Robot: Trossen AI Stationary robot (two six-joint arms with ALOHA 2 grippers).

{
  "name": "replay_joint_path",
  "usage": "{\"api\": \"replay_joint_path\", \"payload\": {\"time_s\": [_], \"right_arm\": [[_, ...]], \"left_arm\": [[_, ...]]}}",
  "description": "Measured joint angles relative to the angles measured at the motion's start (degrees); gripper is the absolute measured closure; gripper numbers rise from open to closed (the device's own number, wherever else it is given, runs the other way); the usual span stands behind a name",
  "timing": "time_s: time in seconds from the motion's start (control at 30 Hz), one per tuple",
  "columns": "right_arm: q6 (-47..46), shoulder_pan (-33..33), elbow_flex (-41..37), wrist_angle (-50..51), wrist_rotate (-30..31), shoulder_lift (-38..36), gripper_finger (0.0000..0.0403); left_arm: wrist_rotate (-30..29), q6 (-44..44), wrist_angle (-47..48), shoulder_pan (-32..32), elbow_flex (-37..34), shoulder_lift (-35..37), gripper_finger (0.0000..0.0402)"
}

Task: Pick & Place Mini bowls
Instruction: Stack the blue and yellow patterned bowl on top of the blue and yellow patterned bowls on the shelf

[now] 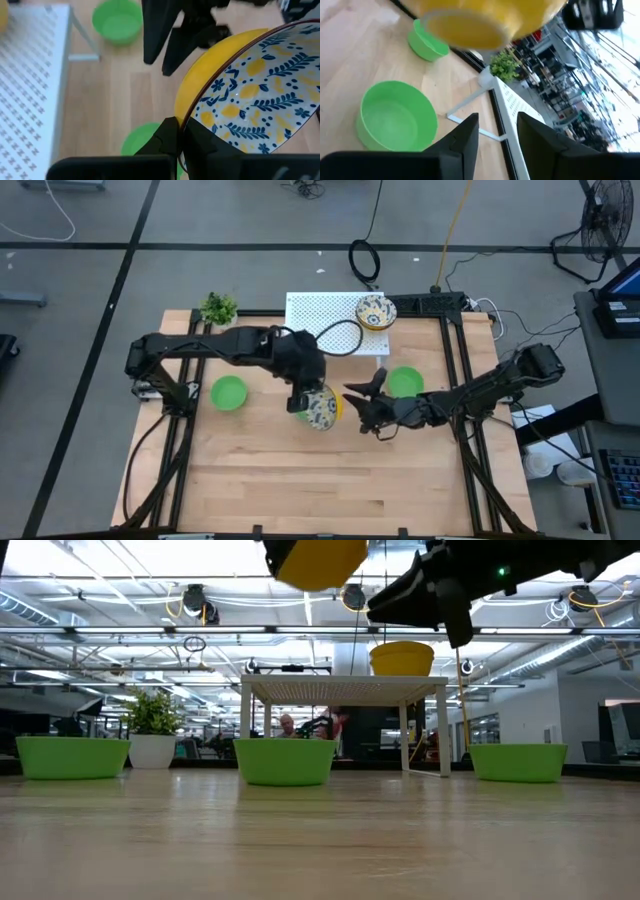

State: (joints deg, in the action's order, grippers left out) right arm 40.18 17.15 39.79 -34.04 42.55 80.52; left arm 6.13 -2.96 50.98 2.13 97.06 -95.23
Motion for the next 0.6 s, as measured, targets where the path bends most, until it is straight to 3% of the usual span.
{"api": "replay_joint_path", "payload": {"time_s": [0.23, 0.47, 0.6], "right_arm": [[-6.41, -0.62, 0.02, -0.03, 0.91, -0.06, 0.0284], [-12.97, -2.80, 0.02, 0.75, 0.64, -0.05, 0.0285], [-18.68, -5.18, -1.43, -1.03, -7.23, -0.05, 0.0287]], "left_arm": [[2.46, -4.51, -9.89, -0.32, -0.04, 1.84, 0.0393], [11.22, -7.98, -19.35, -1.24, 0.00, 1.61, 0.0393], [19.79, -8.88, -19.85, -3.29, 0.00, 1.35, 0.0393]]}}
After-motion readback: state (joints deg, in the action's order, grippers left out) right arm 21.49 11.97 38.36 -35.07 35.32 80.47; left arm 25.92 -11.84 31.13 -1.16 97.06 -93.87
